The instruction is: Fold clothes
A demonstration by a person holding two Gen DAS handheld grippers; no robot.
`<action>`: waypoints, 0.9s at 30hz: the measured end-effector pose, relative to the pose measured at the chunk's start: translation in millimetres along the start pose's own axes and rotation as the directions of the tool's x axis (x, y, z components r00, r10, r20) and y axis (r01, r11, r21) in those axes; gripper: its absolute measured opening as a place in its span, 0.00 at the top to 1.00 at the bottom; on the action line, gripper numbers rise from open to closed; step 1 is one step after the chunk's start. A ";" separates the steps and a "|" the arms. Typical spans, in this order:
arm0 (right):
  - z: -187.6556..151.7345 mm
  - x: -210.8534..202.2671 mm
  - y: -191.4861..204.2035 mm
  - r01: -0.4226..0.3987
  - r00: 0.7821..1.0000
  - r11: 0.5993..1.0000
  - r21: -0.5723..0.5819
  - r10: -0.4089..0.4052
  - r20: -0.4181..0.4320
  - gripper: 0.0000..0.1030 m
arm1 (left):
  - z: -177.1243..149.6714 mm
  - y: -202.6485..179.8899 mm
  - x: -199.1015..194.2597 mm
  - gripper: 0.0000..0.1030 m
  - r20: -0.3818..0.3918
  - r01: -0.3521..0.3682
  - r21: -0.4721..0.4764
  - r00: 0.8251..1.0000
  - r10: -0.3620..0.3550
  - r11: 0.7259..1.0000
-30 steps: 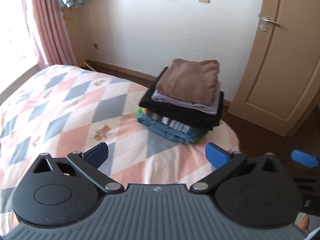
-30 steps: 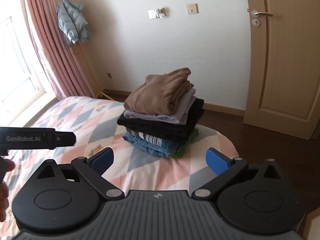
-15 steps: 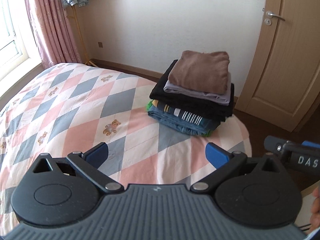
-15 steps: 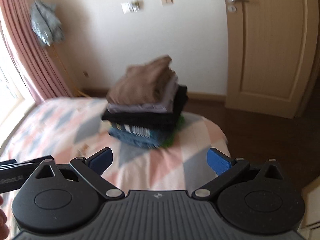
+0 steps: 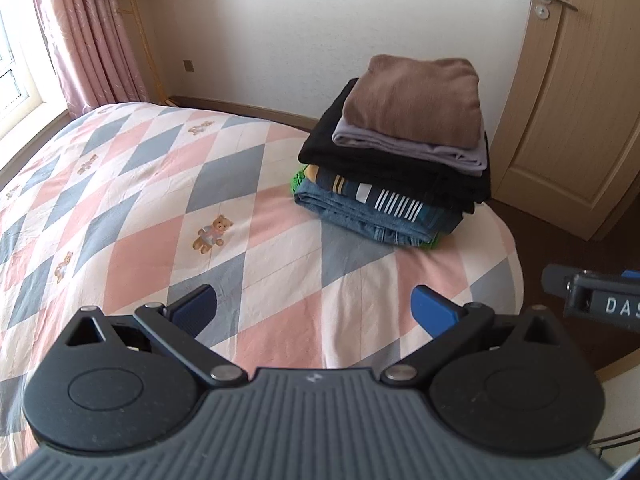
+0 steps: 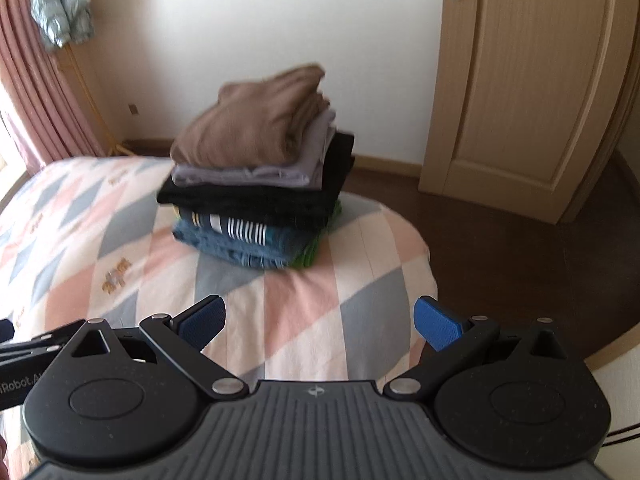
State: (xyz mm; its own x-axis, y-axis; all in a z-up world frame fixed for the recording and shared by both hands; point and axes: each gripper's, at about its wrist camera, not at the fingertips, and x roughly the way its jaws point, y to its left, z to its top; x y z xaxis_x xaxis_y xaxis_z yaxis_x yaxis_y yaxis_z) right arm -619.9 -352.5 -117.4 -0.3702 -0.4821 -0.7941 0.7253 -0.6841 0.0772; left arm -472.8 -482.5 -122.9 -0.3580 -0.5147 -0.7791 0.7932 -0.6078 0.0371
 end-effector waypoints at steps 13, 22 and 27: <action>4.0 45.1 7.7 0.041 0.995 0.999 -0.030 -0.044 -0.084 0.00 | 17.0 0.2 51.8 0.01 -0.033 0.024 0.025 0.999 -0.023 0.999; 11.1 74.6 9.6 0.052 0.991 0.998 -0.036 -0.056 -0.122 0.00 | 28.1 0.5 82.5 0.01 -0.059 0.030 0.036 0.998 -0.028 0.999; 15.2 90.4 10.2 0.055 0.988 0.998 -0.033 -0.059 -0.144 0.00 | 32.6 0.1 99.1 0.01 -0.075 0.036 0.048 0.997 -0.032 0.998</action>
State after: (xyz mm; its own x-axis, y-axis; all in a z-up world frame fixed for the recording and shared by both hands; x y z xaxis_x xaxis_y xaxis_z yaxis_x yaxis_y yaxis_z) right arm -654.8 -411.4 -179.2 -0.3254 -0.3569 -0.8756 0.7223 -0.6914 0.0134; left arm -524.3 -553.3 -179.7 -0.3457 -0.4481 -0.8244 0.7552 -0.6544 0.0390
